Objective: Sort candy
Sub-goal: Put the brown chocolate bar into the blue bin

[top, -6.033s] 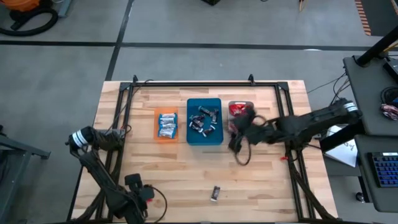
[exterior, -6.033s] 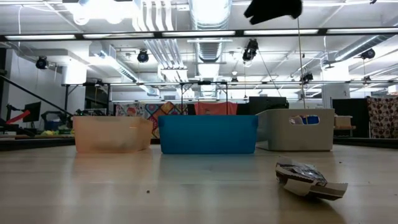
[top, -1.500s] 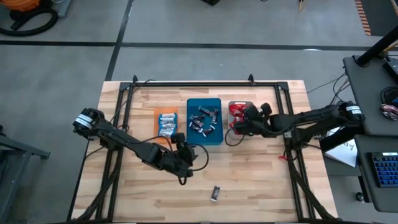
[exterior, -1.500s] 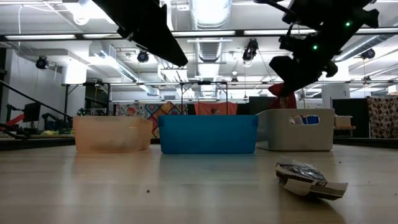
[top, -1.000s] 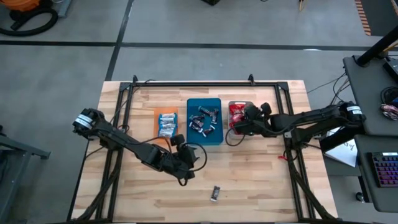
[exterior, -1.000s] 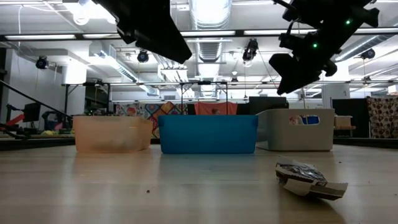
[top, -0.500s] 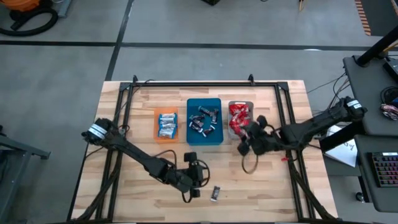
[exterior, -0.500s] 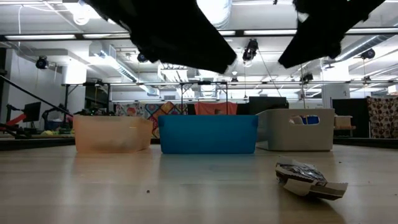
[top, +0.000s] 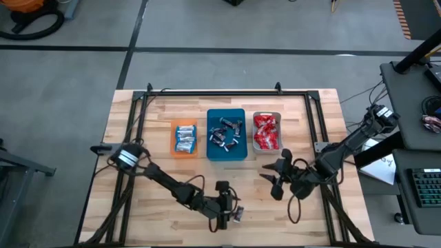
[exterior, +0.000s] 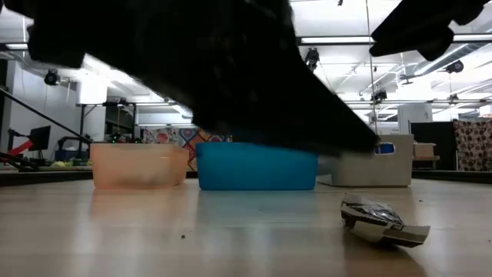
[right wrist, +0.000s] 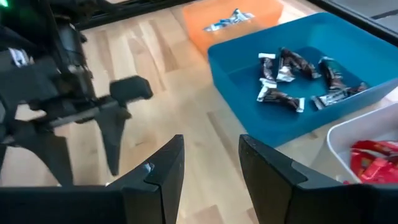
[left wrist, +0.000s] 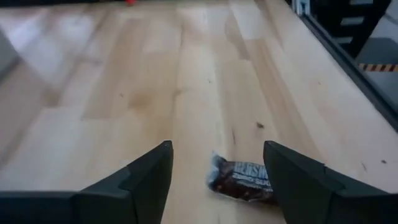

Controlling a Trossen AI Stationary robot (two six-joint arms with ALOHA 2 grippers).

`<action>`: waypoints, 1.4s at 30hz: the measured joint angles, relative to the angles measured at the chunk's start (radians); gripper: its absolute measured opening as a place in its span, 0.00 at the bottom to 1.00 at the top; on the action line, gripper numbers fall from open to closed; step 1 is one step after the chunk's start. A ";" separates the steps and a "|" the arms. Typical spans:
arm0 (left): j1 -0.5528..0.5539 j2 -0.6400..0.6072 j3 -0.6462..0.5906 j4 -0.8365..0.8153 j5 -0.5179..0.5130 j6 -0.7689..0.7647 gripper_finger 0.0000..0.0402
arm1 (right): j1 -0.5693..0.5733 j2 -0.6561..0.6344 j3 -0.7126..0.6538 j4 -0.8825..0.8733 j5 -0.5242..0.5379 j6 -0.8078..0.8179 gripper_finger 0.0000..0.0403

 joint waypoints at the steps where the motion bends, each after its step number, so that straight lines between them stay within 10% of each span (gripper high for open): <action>1: 0.000 0.018 0.012 0.001 0.002 0.000 0.58 | 0.008 0.001 0.000 0.001 0.000 0.007 0.36; 19: 0.006 0.138 0.126 -0.091 0.002 -0.068 0.56 | 0.032 0.020 0.000 0.008 0.004 0.024 0.36; 31: 0.004 0.132 0.123 -0.100 -0.050 -0.024 0.03 | 0.032 0.020 -0.002 0.008 0.006 0.010 0.36; 42: 0.004 -0.002 0.120 -0.254 -0.148 0.028 0.01 | 0.032 0.019 -0.003 0.009 0.038 -0.023 0.36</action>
